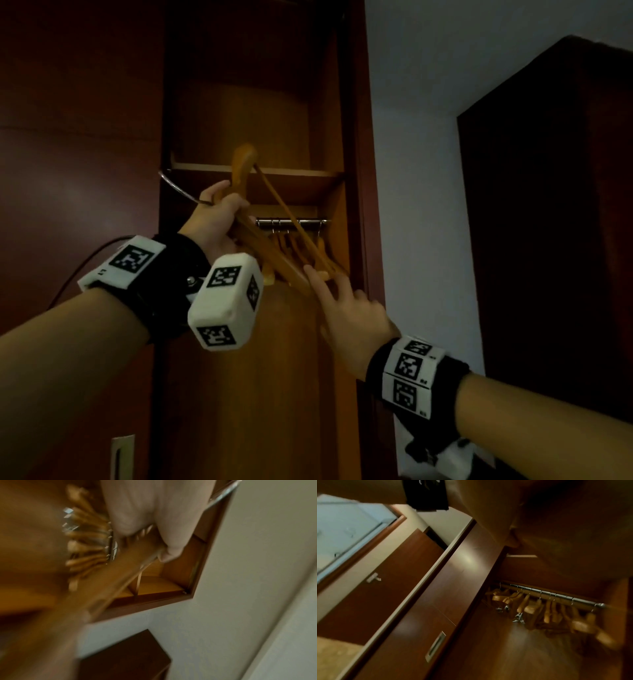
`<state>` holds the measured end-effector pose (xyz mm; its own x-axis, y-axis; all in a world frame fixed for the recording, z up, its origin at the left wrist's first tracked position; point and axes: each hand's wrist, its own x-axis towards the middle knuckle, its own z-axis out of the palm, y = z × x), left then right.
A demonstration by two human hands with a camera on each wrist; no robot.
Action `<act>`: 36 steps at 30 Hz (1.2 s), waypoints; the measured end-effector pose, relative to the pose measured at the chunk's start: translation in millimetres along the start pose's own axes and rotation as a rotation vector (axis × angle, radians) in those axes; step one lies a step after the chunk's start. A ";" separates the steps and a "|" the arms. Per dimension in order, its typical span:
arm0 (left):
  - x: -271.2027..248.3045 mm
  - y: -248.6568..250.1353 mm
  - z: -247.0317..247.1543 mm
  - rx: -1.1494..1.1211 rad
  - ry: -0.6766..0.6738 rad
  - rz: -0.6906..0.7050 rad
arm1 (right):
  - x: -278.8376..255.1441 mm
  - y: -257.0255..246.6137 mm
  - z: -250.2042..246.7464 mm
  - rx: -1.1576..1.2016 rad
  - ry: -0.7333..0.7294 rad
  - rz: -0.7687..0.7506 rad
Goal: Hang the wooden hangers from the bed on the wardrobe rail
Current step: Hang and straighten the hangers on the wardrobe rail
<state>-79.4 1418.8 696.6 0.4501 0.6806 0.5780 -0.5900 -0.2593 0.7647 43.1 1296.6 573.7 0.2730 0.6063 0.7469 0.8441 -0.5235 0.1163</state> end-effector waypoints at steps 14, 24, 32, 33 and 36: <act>45.3 -71.4 -4.5 0.539 -0.491 0.139 | 1.3 53.7 -45.6 0.139 -0.194 0.065; 155.8 -143.2 12.3 0.445 -0.449 0.085 | 118.8 65.4 -8.3 0.527 -0.353 0.173; 251.8 -183.7 9.9 0.445 -0.444 0.061 | 211.1 82.2 30.7 0.499 -0.490 0.205; 262.5 -192.4 6.3 0.445 -0.468 0.043 | 221.1 82.5 40.8 0.504 -0.505 0.210; 291.9 -219.1 -7.7 0.511 -0.494 0.018 | 250.9 83.3 76.0 0.558 -0.572 0.219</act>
<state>176.2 1679.6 695.6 0.7659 0.3147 0.5607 -0.2662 -0.6386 0.7220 217.0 1450.7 721.1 0.5235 0.8148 0.2492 0.8084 -0.3826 -0.4474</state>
